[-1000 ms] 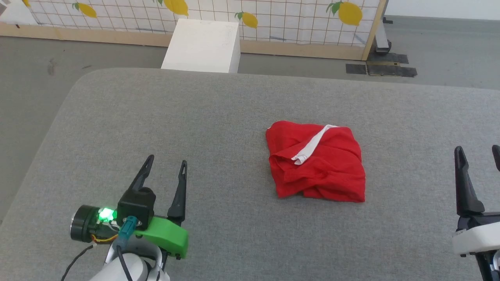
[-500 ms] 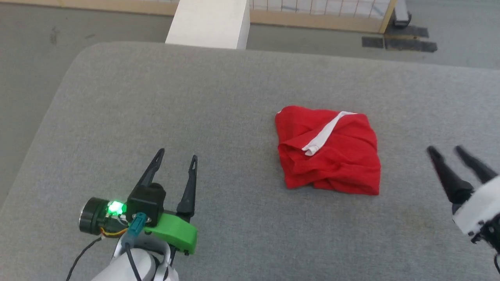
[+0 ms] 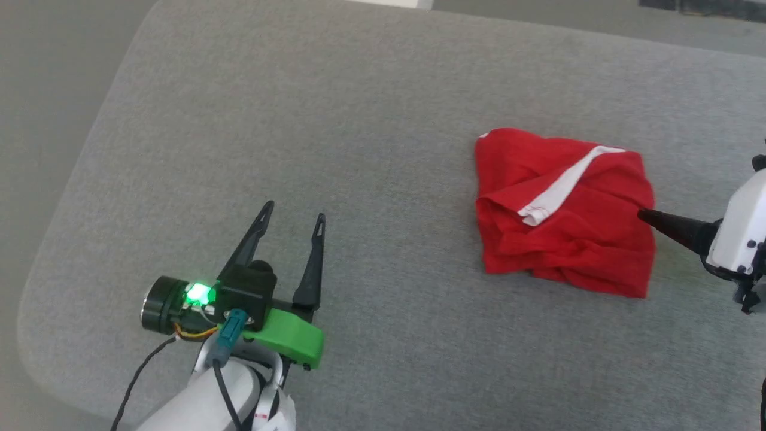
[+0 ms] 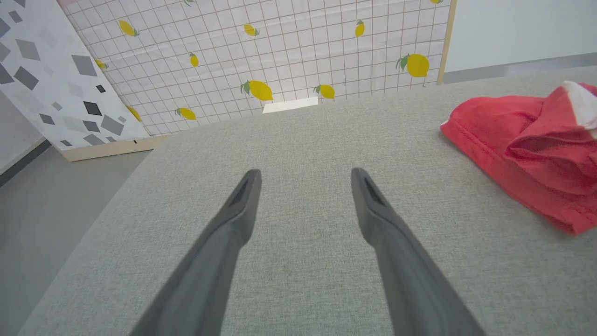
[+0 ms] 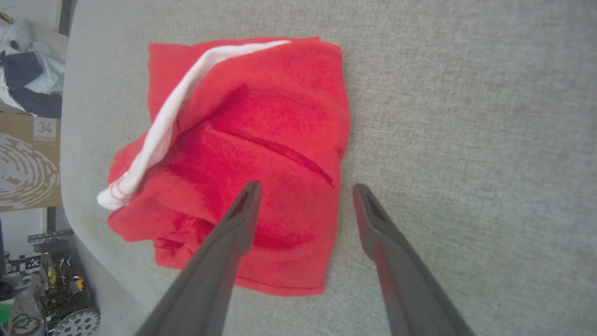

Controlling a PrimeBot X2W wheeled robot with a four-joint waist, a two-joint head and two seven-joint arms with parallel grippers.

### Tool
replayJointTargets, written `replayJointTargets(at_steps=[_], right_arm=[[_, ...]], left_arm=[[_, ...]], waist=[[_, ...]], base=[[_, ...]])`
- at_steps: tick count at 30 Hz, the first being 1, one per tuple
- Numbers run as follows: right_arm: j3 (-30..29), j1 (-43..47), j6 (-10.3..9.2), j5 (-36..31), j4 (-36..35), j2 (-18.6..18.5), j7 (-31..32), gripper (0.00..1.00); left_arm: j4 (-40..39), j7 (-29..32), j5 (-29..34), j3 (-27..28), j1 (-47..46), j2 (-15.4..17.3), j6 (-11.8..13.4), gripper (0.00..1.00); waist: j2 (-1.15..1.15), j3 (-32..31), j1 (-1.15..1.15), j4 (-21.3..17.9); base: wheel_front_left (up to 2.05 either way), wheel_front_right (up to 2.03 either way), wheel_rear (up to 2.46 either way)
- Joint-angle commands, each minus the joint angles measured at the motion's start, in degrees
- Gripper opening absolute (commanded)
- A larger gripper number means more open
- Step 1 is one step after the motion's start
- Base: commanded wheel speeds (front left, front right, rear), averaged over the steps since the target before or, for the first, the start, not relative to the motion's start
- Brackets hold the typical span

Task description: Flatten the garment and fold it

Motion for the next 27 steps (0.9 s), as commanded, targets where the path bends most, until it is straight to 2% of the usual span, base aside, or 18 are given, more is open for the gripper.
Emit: replayJointTargets(at_steps=[1,11,12,13,14,17,21,27], right_arm=[[-0.1,-1.3,-0.06,-1.8,0.7,0.1,1.0,1.0],[1.4,-1.0,-0.06,-9.0,3.7,1.6,3.2,1.0],[2.0,-0.6,-0.06,-9.5,3.7,1.6,3.1,0.85],[2.4,-0.3,-0.06,-9.9,3.6,1.4,2.7,0.03],[2.8,0.0,-0.06,-10.2,3.7,1.3,2.0,0.0],[3.6,0.4,-0.06,-9.9,3.7,1.1,0.5,0.0],[6.1,0.0,-0.06,-9.1,2.8,-0.9,-3.1,0.0],[15.9,0.6,-0.06,-6.6,-0.6,-11.0,-8.9,0.0]], left_arm=[[0.2,-0.4,0.3,0.0,-1.2,-0.5,-0.2,1.0],[1.5,-1.1,0.5,-0.3,-1.7,-2.0,-0.4,1.0],[1.7,-1.2,0.5,-0.3,-1.6,-2.1,-0.4,1.0],[1.8,-1.2,0.5,-0.3,-1.6,-2.1,-0.4,1.0],[2.0,-1.3,0.5,-0.3,-1.6,-2.2,-0.4,1.0],[2.4,-1.4,0.5,-0.4,-1.6,-2.4,-0.5,1.0],[2.9,-1.5,0.4,-0.6,-1.5,-2.5,-0.7,1.0],[3.7,-1.2,0.0,-1.3,-0.5,-1.9,-1.1,1.0]], waist=[[0.0,3.0,-0.01,3.2],[0.0,3.8,-0.01,5.7],[0.0,3.8,-0.01,5.8],[0.0,3.8,-0.01,5.9],[0.0,3.7,-0.01,5.9],[0.0,3.3,-0.01,5.8],[0.0,2.1,-0.01,5.1],[0.0,-1.6,-0.01,1.2]], base=[[0.0,0.0,0.0],[0.0,0.0,0.0],[0.0,0.0,0.0],[0.0,0.0,0.0],[0.0,0.0,0.0],[0.0,0.0,0.0],[0.0,0.0,0.0],[0.0,0.0,0.0]])
